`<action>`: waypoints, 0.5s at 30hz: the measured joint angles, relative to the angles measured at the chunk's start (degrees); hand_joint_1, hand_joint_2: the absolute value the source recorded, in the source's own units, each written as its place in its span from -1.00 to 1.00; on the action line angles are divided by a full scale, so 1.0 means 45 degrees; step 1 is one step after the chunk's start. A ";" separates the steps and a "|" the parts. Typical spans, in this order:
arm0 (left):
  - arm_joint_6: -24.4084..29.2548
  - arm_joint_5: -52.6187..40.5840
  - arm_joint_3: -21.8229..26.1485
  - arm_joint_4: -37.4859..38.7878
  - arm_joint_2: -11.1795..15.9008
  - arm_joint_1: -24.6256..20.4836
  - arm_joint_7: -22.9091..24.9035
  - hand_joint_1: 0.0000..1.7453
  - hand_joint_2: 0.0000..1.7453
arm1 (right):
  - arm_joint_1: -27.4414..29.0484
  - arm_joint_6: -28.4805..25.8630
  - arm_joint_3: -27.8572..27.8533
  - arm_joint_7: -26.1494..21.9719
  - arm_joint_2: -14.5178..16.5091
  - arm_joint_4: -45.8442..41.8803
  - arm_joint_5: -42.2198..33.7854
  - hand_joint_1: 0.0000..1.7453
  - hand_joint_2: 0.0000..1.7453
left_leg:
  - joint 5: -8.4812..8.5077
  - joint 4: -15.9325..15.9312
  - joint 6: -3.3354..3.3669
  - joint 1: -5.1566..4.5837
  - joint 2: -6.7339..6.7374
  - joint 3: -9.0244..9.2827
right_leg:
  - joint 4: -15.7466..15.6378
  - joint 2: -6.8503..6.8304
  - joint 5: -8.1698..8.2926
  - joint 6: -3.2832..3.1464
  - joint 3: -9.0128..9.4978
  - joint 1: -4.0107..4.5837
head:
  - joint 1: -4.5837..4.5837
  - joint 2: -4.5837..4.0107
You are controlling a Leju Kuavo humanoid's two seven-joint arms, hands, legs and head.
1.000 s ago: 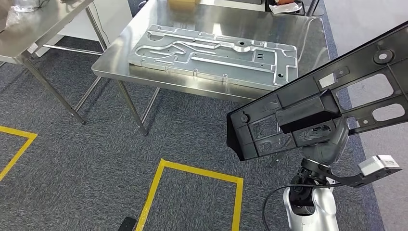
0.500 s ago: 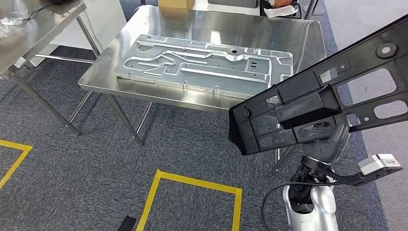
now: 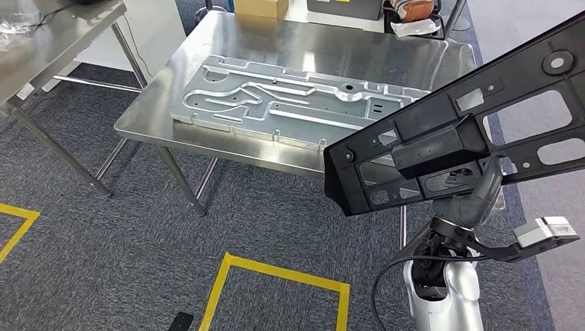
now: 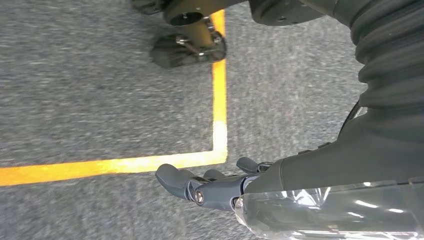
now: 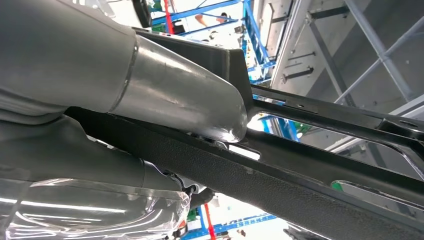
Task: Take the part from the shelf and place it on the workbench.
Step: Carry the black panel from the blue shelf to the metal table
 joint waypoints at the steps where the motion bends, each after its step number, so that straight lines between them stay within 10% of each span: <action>1: 0.0000 -0.0007 0.0001 0.0000 -0.0005 -0.0014 -0.0005 -1.00 1.00 | -0.0008 -0.0001 0.0000 0.0004 -0.0001 0.0001 0.0011 1.00 -1.00 | -0.0131 0.0063 -0.0070 0.0002 -0.0016 0.0082 | -0.0715 -0.0003 0.0340 -0.0040 0.0204 0.0015 | 0.0004 0.0000; 7: -0.0040 -0.0153 0.0004 -0.0001 -0.0013 -0.0088 -0.0029 -1.00 1.00 | -0.0109 -0.0018 -0.0043 0.0123 -0.0023 -0.0298 0.0255 1.00 -1.00 | -0.0614 0.0753 -0.0531 0.0001 0.0014 0.0030 | -0.1374 0.0010 0.0381 -0.0556 0.0608 0.0044 | 0.0000 0.0000; 11: -0.0080 -0.0231 0.0000 -0.0001 -0.0013 -0.0171 -0.0029 -1.00 1.00 | -0.0162 -0.0006 -0.0062 0.0174 -0.0022 -0.0424 0.0301 1.00 -1.00 | -0.1667 0.3750 -0.0739 0.0128 0.0107 -0.1791 | -0.1427 -0.0015 0.0062 -0.0678 0.1031 0.0032 | -0.0009 0.0000; 13: -0.0091 -0.0244 0.0001 -0.0001 -0.0013 -0.0158 -0.0029 -1.00 1.00 | -0.0151 -0.0005 -0.0077 0.0183 -0.0022 -0.0424 0.0306 1.00 -1.00 | -0.1358 0.3849 -0.0729 0.0141 0.0110 -0.2233 | -0.1425 0.0019 -0.0127 -0.0668 0.1261 0.0044 | -0.0008 0.0000; 15: -0.0119 -0.0247 0.0004 -0.0001 -0.0012 -0.0156 -0.0029 -1.00 1.00 | -0.0165 -0.0001 -0.0085 0.0183 -0.0022 -0.0424 0.0306 1.00 -1.00 | -0.0077 0.2281 -0.0579 0.0105 0.0118 -0.1891 | -0.1436 0.0041 -0.0351 -0.0627 0.1567 0.0055 | -0.0007 0.0000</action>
